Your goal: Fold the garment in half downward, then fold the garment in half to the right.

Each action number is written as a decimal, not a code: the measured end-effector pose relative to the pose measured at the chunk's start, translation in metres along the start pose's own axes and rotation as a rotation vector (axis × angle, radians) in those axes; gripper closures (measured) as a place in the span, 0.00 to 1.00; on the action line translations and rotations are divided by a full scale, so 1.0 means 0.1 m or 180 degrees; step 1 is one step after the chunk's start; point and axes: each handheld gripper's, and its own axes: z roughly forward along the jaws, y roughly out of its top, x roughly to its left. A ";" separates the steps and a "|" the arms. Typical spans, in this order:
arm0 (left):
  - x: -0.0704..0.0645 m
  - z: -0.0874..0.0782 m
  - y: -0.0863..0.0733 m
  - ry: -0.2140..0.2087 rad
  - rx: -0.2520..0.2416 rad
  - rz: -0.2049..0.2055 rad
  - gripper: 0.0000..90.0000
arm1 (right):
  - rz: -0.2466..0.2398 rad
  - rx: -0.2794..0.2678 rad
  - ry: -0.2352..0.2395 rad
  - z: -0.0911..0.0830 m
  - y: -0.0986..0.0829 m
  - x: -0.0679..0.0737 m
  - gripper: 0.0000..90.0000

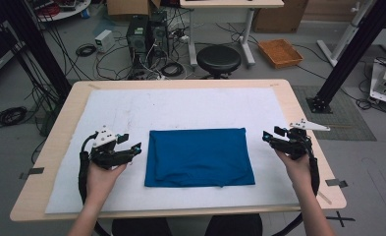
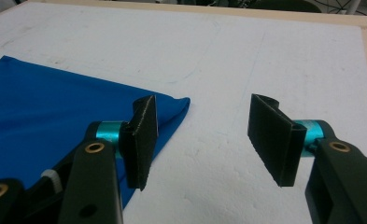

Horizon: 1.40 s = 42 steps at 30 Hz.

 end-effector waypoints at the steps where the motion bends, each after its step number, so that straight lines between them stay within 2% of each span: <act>1: 0.01 0.00 -0.01 0.0001 0.0008 -0.0011 0.43 | 0.0007 0.0001 -0.0011 -0.01 0.00 0.00 0.48; 8: -0.02 -0.02 -0.02 -0.0009 -0.0009 -0.0153 0.43 | 0.0023 -0.0057 -0.0030 -0.06 0.02 -0.01 0.48; 12: -0.08 0.01 -0.09 -0.0017 0.0108 -0.0215 0.43 | 0.0021 -0.0064 -0.0024 -0.07 0.02 0.01 0.48; 17: -0.13 -0.01 -0.23 -0.0020 0.0216 -0.0417 0.44 | 0.0033 -0.0096 -0.0004 -0.09 0.03 0.02 0.48; 23: -0.21 -0.11 -0.34 0.0008 0.0219 -0.0655 0.47 | 0.0067 -0.0169 0.0001 -0.14 0.04 0.00 0.48; 29: -0.37 -0.07 -0.42 -0.0141 0.0333 -0.0956 0.48 | 0.0077 -0.0179 -0.0004 -0.17 0.03 -0.01 0.48; 35: -0.49 0.01 -0.50 -0.0296 0.0422 -0.1341 0.49 | 0.0026 -0.0185 0.0036 -0.16 0.05 0.06 0.48; 38: -0.51 0.03 -0.53 -0.0329 0.0418 -0.1445 0.49 | 0.0003 -0.0167 0.0048 -0.15 0.05 0.09 0.48; 42: -0.58 0.07 -0.51 -0.0344 0.0436 -0.1417 0.49 | -0.0012 -0.0173 0.0059 -0.15 0.05 0.10 0.48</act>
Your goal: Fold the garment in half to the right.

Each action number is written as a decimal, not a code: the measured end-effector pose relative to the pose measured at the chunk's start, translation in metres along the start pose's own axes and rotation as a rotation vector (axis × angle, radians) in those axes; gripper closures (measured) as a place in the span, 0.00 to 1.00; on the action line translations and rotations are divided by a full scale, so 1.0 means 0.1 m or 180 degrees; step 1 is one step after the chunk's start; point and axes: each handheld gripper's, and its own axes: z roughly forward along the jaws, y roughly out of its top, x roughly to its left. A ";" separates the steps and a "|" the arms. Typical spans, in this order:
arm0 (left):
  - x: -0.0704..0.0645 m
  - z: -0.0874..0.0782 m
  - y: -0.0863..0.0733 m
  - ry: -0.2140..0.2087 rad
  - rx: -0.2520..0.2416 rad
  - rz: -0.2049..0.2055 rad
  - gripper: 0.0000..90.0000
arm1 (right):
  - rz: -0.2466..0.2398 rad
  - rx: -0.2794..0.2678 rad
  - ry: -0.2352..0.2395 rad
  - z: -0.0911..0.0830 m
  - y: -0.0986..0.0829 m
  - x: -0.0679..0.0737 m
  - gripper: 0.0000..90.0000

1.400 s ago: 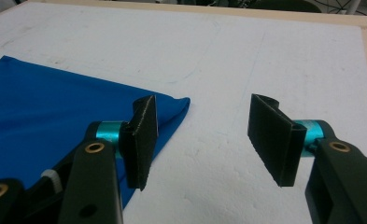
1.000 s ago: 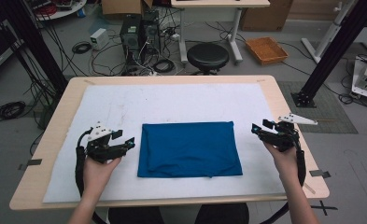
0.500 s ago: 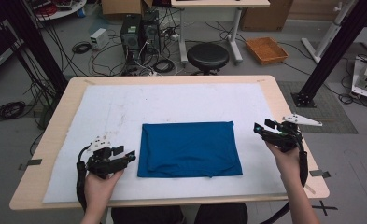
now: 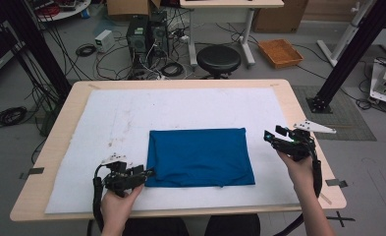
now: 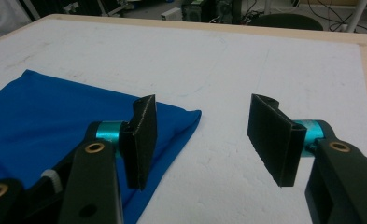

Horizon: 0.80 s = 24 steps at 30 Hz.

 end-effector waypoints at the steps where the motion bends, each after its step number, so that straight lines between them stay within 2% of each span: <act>1: -0.02 0.02 0.00 0.0005 0.0019 0.0014 0.49 | 0.0004 0.0004 -0.0003 0.00 0.00 0.00 0.48; 6: -0.11 0.11 0.00 0.0069 0.0093 0.0086 0.49 | 0.0006 0.0004 0.0010 0.00 0.00 0.03 0.48; 10: -0.17 0.15 0.00 0.0132 0.0102 0.0174 0.59 | -0.0076 0.0010 0.0080 0.06 0.04 0.14 0.48; 17: -0.21 0.17 -0.01 0.0274 0.0079 0.0185 0.73 | -0.0281 0.0032 0.0300 0.33 0.23 0.55 0.48; 24: -0.22 0.17 -0.02 0.0329 0.0088 0.0233 0.88 | -0.0382 0.0212 0.0552 0.83 0.43 1.02 0.51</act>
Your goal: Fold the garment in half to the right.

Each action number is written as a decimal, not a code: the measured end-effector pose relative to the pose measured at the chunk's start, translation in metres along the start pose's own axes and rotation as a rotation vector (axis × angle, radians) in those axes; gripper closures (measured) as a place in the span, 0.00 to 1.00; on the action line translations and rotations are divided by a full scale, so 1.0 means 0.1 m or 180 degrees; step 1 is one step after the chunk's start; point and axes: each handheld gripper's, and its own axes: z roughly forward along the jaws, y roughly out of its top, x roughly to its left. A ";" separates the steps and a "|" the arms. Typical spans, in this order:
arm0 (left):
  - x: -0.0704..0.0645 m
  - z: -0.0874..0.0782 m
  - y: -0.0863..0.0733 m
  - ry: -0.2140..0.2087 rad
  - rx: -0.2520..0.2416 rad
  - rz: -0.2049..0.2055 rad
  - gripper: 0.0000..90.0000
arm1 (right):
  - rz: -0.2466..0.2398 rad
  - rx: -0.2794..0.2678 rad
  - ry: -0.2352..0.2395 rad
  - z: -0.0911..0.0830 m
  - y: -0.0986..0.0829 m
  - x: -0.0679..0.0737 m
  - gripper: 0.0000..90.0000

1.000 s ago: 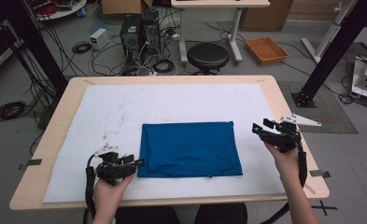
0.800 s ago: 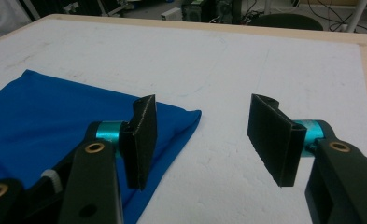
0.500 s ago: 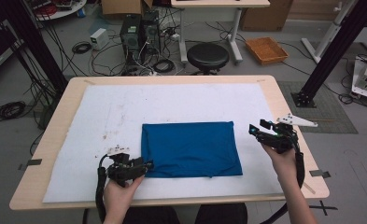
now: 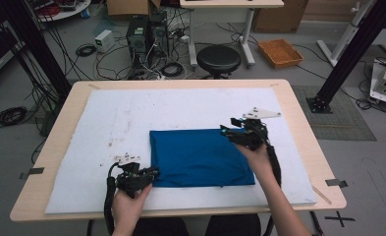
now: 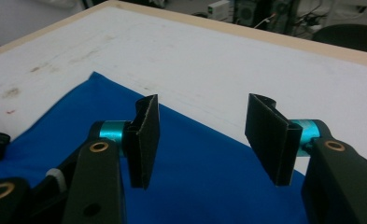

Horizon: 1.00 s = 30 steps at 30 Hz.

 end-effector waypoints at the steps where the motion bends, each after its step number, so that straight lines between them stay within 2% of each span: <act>1: 0.00 0.00 0.00 -0.0003 0.0004 0.0013 0.89 | 0.0014 0.0009 0.0053 0.09 0.04 0.04 0.51; 9: 0.01 0.01 0.00 0.0022 0.0003 0.0023 0.94 | -0.0055 0.0282 0.0218 0.82 0.33 0.43 0.53; 14: 0.03 0.01 0.00 -0.0010 0.0006 0.0003 0.94 | 0.0041 0.0514 0.0354 1.31 0.37 0.67 0.59; 16: 0.03 0.01 0.00 -0.0023 0.0009 -0.0021 0.94 | 0.0020 0.0604 0.0381 1.50 0.39 0.77 0.62; 19: 0.03 0.01 0.00 -0.0033 0.0009 -0.0021 0.94 | -0.0012 0.0709 0.0367 1.75 0.40 0.94 0.64; 23: 0.05 0.01 0.00 -0.0047 0.0009 -0.0024 0.94 | -0.0114 0.0938 0.0339 2.06 0.39 1.13 0.66; 27: 0.05 0.01 0.00 -0.0058 0.0008 -0.0026 0.94 | -0.0135 0.1001 0.0296 2.25 0.38 1.25 0.70; 30: 0.06 0.01 0.00 -0.0074 0.0006 -0.0027 0.94 | -0.0199 0.1090 0.0175 2.34 0.38 1.28 0.73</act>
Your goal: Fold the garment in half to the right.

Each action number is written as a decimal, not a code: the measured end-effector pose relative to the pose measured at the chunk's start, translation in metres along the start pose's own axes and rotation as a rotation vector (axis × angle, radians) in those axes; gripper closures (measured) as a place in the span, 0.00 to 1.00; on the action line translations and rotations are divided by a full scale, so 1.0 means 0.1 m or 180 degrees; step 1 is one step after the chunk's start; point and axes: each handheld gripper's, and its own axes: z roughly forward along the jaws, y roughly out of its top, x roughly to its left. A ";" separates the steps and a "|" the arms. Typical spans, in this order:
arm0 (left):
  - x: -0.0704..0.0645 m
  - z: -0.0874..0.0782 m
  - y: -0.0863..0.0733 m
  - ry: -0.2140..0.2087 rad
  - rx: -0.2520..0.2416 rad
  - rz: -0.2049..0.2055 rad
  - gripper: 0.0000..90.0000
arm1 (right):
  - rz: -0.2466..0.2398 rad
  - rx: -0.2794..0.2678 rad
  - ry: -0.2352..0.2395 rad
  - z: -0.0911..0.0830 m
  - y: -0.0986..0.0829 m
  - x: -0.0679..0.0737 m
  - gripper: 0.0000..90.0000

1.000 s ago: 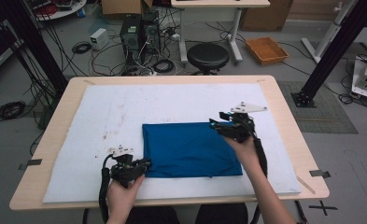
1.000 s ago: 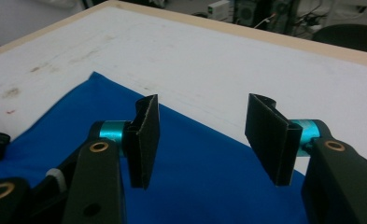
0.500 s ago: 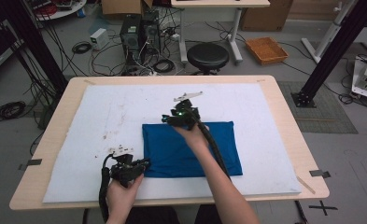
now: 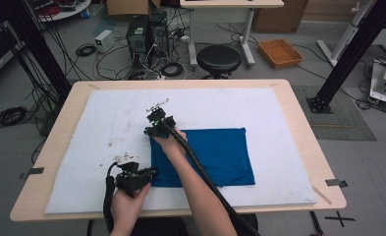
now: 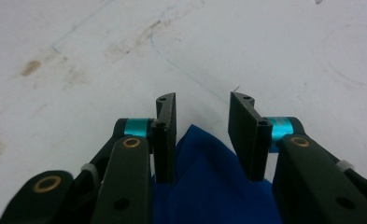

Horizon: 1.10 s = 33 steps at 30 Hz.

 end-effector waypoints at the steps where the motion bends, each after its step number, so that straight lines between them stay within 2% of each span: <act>1: 0.00 0.00 0.00 -0.0001 0.0005 -0.0001 0.94 | 0.0009 0.0008 0.0000 0.02 0.00 0.00 0.73; 2: 0.00 0.00 0.00 -0.0003 0.0006 -0.0003 0.94 | 0.0006 0.0012 0.0028 0.03 0.00 0.00 0.76; 7: 0.01 0.00 0.00 -0.0009 0.0017 0.0006 0.94 | -0.0170 0.0058 -0.0033 0.07 -0.01 0.03 0.91; 11: 0.00 0.00 0.01 -0.0003 0.0021 -0.0012 0.94 | -0.0204 0.0050 -0.0018 0.03 0.00 0.03 0.97; 14: -0.01 -0.02 0.02 -0.0021 0.0006 -0.0006 0.95 | -0.0209 -0.0055 0.0008 -0.08 0.02 0.02 0.97; 18: -0.08 -0.08 0.06 -0.0086 -0.0059 0.0021 0.96 | -0.0174 -0.0229 0.0074 -0.33 0.05 -0.04 0.97; 25: -0.36 -0.20 0.21 -0.0267 -0.0192 0.0226 0.96 | -0.0002 -0.0456 0.0284 -0.82 0.00 -0.37 0.97; 27: -0.47 -0.18 0.26 -0.0347 -0.0210 0.0269 0.96 | 0.0044 -0.0496 0.0342 -0.95 -0.03 -0.48 0.97; 29: -0.57 -0.14 0.30 -0.0460 -0.0215 0.0278 0.96 | 0.0035 -0.0521 0.0339 -1.06 -0.06 -0.57 0.97; 33: -0.77 0.02 0.39 -0.0662 -0.0204 0.0305 0.96 | 0.0085 -0.0585 0.0365 -1.27 -0.16 -0.77 0.97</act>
